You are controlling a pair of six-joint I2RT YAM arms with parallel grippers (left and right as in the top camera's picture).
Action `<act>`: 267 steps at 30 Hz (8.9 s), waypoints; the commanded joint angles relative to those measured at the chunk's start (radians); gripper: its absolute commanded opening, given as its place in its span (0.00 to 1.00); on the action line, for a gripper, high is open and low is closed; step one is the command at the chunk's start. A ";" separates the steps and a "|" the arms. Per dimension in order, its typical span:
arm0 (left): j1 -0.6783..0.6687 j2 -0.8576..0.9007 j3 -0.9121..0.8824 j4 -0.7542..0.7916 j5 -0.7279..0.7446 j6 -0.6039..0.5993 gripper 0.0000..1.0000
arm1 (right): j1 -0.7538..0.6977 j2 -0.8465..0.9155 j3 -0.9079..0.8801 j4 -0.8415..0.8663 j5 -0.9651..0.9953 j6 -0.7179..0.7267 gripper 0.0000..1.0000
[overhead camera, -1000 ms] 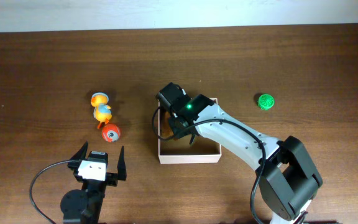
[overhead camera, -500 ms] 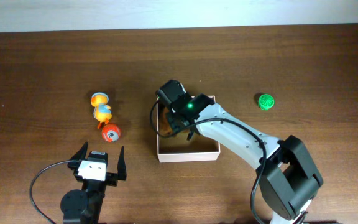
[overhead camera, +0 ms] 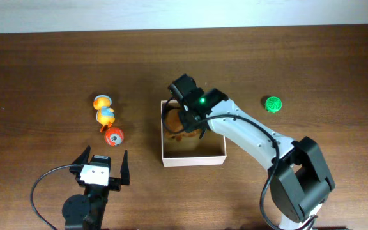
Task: Pack container
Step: 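Raise the right gripper and move it over the green spiky ball, then lower the right gripper and close it on the green ball, then lift the green ball and carry it toward the box's right edge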
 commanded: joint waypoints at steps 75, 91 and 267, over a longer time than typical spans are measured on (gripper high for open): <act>0.004 -0.009 -0.008 0.003 0.007 0.016 0.99 | -0.662 0.048 -0.191 0.257 -0.005 0.042 0.76; 0.004 -0.009 -0.008 0.003 0.007 0.016 0.99 | -0.720 0.097 -0.193 0.292 0.002 0.027 0.69; 0.004 -0.009 -0.008 0.003 0.007 0.016 0.99 | -0.471 0.195 0.055 -0.117 -0.282 -0.085 0.53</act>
